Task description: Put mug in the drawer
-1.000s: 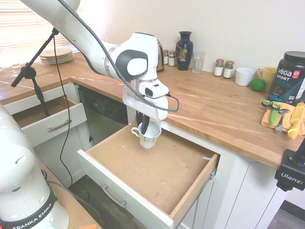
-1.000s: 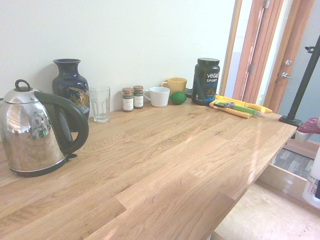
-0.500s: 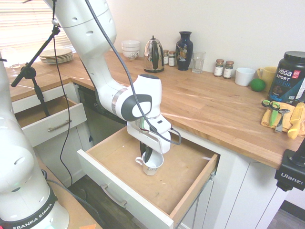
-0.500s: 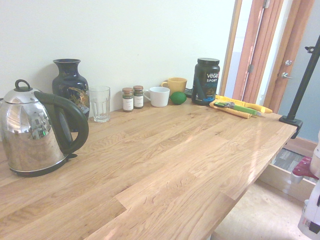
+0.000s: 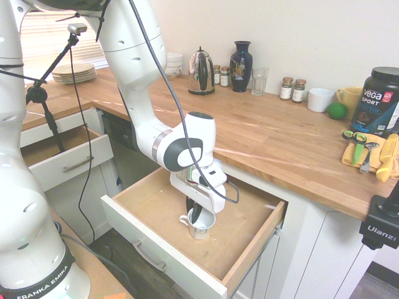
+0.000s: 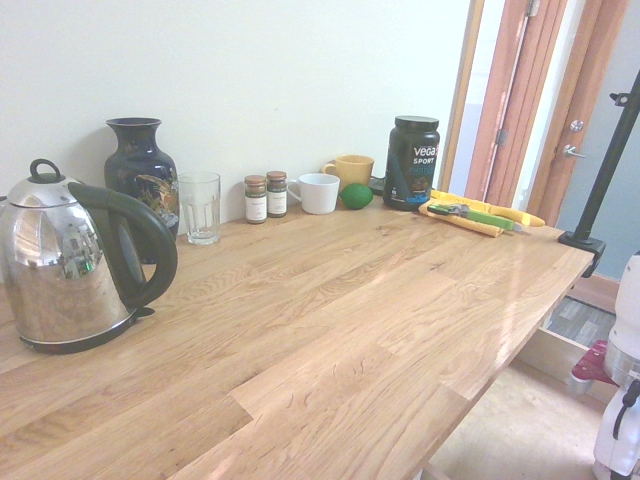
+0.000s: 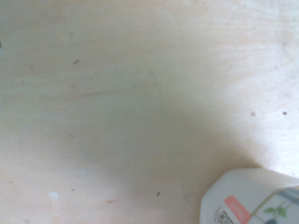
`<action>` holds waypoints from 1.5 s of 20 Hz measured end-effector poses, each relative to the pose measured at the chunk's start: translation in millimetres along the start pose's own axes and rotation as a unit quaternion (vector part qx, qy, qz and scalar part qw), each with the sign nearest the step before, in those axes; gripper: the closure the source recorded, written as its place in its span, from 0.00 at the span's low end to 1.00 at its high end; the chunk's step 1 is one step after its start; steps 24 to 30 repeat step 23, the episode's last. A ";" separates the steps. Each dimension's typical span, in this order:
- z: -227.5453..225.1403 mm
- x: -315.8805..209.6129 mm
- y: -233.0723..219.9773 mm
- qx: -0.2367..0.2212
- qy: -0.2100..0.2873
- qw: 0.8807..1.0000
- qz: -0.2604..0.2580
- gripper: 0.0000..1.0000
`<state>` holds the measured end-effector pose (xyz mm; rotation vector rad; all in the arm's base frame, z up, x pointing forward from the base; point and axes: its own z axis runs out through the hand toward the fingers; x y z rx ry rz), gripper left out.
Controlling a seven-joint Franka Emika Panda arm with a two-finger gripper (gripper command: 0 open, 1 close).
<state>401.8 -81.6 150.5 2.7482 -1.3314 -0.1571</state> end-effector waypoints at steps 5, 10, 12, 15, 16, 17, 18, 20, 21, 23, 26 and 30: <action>-0.2 -2.2 -2.5 0.001 -0.001 1.000 0.000 0.00; -3.0 -4.4 -5.9 0.005 0.000 1.000 0.001 0.00; -6.5 -3.8 -6.2 0.008 0.002 1.000 0.002 0.00; -17.8 -3.4 -5.5 0.021 0.005 1.000 0.008 0.00; -23.8 -4.1 -3.8 0.028 0.006 1.000 0.007 0.00; -29.7 -5.7 -1.4 0.035 0.007 0.999 0.006 0.00; -36.2 -8.4 1.8 0.041 0.009 0.999 0.004 0.00; -48.4 -16.0 8.2 0.049 0.011 0.999 0.000 0.00; -54.9 -20.0 10.8 0.054 0.013 0.998 -0.001 0.00; -67.6 -26.9 14.7 0.062 0.016 0.998 -0.003 0.00; -67.6 -26.9 14.7 0.062 0.016 0.998 -0.003 0.00; -67.6 -26.9 14.7 0.062 0.016 0.998 -0.003 0.00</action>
